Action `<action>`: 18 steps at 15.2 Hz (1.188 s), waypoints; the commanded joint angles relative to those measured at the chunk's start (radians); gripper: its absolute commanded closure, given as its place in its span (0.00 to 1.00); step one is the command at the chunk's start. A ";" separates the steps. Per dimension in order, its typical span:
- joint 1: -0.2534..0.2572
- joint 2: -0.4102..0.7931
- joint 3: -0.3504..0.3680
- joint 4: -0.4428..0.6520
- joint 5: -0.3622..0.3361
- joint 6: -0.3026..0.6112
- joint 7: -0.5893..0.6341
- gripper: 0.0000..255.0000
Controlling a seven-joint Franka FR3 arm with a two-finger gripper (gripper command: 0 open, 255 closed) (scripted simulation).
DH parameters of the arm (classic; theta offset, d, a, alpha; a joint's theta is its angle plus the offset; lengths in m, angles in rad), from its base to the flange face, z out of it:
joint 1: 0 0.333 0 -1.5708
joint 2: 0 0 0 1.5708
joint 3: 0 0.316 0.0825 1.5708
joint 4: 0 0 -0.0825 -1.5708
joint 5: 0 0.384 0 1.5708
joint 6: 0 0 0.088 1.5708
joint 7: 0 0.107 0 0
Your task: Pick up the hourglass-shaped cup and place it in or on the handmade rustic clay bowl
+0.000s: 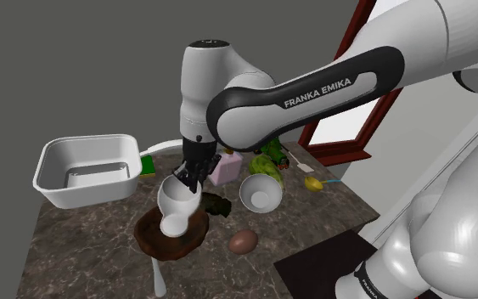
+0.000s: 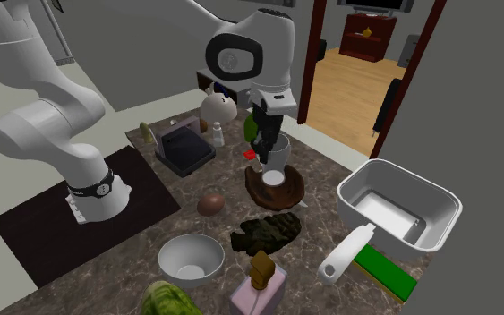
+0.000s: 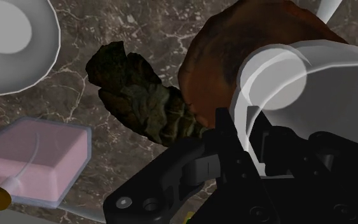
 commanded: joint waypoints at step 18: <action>0.000 -0.052 0.002 0.076 0.027 -0.122 -0.019 0.00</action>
